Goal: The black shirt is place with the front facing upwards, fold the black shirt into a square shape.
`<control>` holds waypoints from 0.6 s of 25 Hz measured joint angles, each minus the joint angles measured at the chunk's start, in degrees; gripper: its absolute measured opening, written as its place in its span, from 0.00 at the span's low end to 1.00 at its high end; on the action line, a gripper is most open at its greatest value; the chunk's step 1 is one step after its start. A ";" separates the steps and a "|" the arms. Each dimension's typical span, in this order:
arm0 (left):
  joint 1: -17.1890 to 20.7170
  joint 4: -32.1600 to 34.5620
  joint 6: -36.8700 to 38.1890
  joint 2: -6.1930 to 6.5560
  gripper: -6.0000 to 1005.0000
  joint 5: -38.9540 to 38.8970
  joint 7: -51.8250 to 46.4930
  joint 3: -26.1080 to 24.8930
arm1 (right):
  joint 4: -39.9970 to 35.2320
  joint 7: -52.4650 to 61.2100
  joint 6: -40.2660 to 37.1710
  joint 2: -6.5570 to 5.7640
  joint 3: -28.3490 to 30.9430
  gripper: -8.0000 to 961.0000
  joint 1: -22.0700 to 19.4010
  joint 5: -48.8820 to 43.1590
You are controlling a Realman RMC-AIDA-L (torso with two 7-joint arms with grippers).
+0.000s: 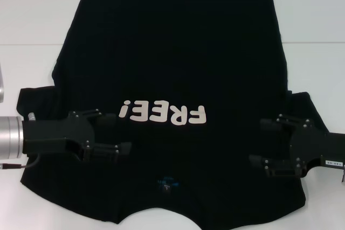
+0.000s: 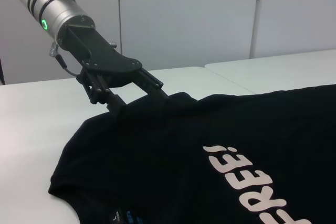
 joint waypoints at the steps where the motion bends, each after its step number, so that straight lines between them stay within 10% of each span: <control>1: 0.00 0.00 0.00 0.00 0.93 0.00 0.00 0.01 | 0.00 0.00 0.00 0.00 0.00 0.96 0.00 0.00; 15: 0.37 0.00 0.00 0.00 0.93 0.00 -0.03 -0.04 | 0.00 0.00 0.00 0.05 0.00 0.97 0.09 0.00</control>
